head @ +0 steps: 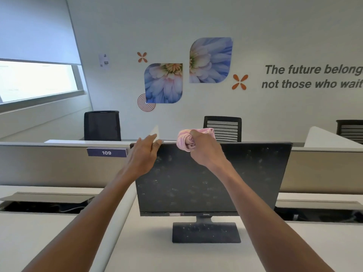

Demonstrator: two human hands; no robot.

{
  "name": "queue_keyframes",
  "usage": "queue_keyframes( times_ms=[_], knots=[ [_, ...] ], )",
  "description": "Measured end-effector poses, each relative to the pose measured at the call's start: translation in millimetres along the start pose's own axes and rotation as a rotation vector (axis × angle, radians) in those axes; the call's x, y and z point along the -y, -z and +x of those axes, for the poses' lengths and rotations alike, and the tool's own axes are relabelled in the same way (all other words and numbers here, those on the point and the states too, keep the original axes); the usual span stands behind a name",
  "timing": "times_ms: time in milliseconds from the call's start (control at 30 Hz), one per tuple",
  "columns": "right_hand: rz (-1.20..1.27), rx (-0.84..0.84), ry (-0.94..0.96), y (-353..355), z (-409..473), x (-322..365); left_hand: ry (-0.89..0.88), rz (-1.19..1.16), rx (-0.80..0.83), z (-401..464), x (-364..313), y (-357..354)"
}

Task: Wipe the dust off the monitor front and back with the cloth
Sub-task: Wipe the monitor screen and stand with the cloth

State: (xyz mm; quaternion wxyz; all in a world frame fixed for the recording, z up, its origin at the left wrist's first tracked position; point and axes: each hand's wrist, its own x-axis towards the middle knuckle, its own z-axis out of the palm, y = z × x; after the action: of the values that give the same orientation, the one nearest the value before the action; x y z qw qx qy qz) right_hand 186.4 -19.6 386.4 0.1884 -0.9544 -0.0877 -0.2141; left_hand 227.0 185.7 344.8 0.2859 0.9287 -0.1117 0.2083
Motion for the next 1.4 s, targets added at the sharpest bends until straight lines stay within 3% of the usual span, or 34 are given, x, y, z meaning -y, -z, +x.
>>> queue_keyframes(
  times_ms=[300,567,933,1233,1400],
  knots=[
    [-0.026,-0.026,-0.155,34,-14,-75,-0.153,0.077,0.161,9,-58,-33],
    [-0.059,-0.069,-0.246,62,-30,-127,-0.181,0.174,0.225,1,-90,-48],
    [-0.18,-0.321,-0.458,72,-40,-176,-0.182,0.219,0.24,1,-87,-50],
    [-0.137,-0.302,-0.263,29,-27,-112,-0.188,0.171,0.219,-1,-84,-49],
    [-0.178,-0.251,-0.135,9,-21,-69,-0.099,0.094,0.096,-6,-64,-40]
  ],
)
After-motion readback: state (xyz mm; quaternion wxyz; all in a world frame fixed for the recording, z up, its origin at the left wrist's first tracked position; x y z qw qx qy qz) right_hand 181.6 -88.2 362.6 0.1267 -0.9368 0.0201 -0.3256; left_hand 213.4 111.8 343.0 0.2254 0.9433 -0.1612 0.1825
